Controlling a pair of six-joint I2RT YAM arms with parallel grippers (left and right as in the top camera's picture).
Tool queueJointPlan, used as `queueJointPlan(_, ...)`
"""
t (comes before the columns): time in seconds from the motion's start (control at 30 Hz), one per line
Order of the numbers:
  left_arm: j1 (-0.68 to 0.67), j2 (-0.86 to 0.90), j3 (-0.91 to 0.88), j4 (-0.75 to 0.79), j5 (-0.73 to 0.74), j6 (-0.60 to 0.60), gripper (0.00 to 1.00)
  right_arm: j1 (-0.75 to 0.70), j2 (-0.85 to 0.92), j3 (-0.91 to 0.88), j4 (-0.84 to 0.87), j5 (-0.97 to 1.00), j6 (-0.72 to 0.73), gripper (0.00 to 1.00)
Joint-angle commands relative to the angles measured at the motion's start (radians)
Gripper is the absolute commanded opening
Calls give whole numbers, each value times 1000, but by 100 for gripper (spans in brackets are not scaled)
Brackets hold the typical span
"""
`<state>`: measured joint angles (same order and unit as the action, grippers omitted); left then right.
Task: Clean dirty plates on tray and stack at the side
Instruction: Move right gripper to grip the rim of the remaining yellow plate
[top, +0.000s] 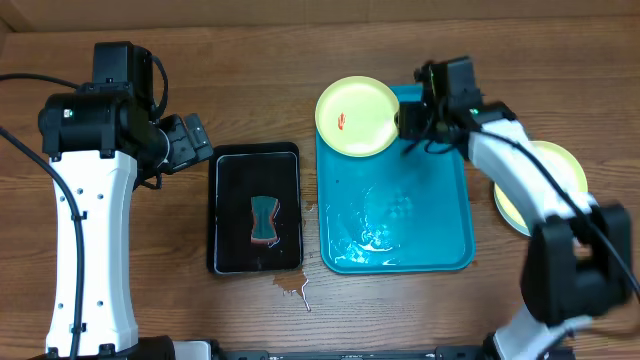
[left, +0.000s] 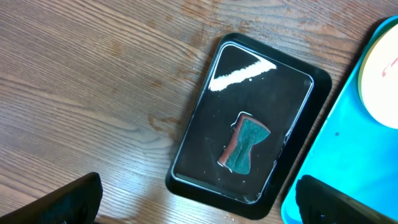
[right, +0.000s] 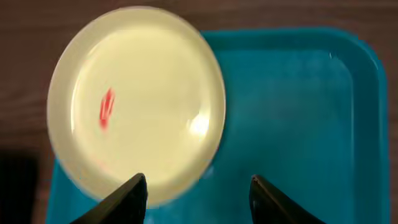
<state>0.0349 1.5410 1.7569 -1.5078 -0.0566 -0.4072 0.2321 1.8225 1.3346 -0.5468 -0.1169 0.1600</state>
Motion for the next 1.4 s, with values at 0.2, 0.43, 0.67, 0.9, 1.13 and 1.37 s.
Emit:
queueJointPlan(0.2, 4, -8, 19, -2, -5, 27, 100, -37, 251, 62, 198, -39, 8, 54)
queueJointPlan(0.43, 4, -8, 19, -2, -5, 27, 100, -35, 282, 62, 185, -43, 41, 4)
queueJointPlan(0.67, 4, -8, 19, -2, -5, 27, 100, -71, 93, 62, 57, -42, 130, 4)
queueJointPlan(0.9, 4, -8, 19, -2, -5, 27, 100, -76, -134, 62, -271, -14, 179, 4)
queueJointPlan(1.13, 4, -8, 19, -2, -5, 27, 100, -70, -135, -67, -473, -8, 302, 4)
queueJointPlan(1.37, 4, -8, 19, -2, -5, 27, 100, -35, -135, -405, -77, -65, 442, 4)
